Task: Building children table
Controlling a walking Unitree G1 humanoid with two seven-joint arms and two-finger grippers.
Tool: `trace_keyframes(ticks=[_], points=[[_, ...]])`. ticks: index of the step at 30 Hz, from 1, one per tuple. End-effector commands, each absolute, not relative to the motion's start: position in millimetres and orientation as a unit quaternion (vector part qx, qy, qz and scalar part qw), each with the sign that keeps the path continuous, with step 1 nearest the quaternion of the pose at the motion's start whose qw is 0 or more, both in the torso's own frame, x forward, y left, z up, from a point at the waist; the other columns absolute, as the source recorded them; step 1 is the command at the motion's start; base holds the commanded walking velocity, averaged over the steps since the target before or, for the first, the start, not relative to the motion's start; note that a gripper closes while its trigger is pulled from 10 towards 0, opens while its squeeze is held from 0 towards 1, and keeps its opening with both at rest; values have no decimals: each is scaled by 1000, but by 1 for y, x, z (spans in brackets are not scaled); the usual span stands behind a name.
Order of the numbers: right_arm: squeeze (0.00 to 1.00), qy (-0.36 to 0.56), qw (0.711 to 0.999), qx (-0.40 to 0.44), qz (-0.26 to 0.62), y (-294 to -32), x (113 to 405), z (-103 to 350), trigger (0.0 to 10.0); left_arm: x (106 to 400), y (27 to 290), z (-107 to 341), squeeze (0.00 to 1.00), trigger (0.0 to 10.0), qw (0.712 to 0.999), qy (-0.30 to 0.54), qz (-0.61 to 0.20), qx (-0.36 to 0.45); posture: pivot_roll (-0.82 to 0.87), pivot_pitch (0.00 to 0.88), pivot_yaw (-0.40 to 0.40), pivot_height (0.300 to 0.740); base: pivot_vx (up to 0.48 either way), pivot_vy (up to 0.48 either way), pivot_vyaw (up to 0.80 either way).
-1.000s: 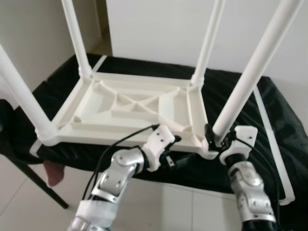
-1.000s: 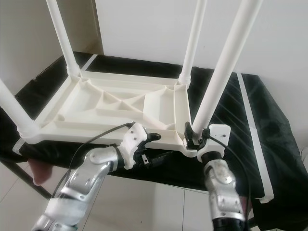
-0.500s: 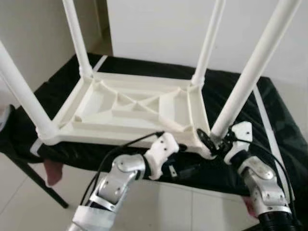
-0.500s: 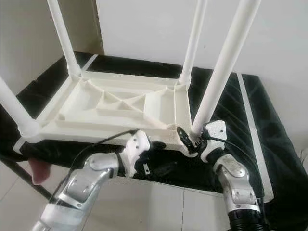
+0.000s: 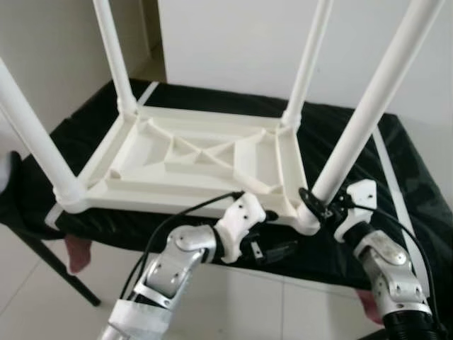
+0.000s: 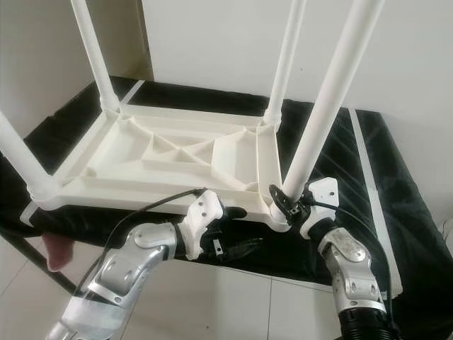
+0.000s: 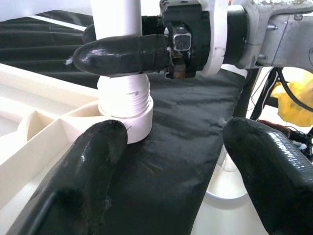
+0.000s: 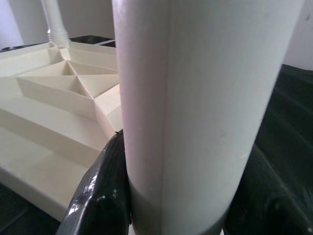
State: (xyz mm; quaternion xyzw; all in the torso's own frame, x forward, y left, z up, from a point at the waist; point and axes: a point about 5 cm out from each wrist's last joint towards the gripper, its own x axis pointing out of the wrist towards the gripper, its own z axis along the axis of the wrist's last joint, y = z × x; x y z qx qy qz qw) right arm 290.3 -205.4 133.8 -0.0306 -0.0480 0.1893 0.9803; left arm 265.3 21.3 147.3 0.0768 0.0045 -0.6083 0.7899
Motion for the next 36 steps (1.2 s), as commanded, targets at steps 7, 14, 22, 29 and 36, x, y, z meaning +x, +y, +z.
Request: trace_keyframes(ticks=[7,14,22,29,36], points=[[0,-4,997,-25,71,-203,286,113,10000,274,27,145,0,10000,807,11,-585,78,6,0,-33,740,0,0,0],[0,-7,1000,0,-27,-185,274,106,10000,271,29,145,0,10000,807,15,-587,70,11,0,-26,740,0,0,0],[0,36,987,89,-129,-166,262,93,10000,272,34,143,0,10000,808,17,-584,77,24,3,-29,740,0,0,0],[184,-8,991,76,-107,-159,261,108,10000,273,34,144,0,10000,812,21,-579,76,23,0,-9,740,0,0,0],[1000,-10,993,66,-99,-161,262,111,10000,272,36,141,0,10000,806,23,-584,97,25,5,-13,740,0,0,0]])
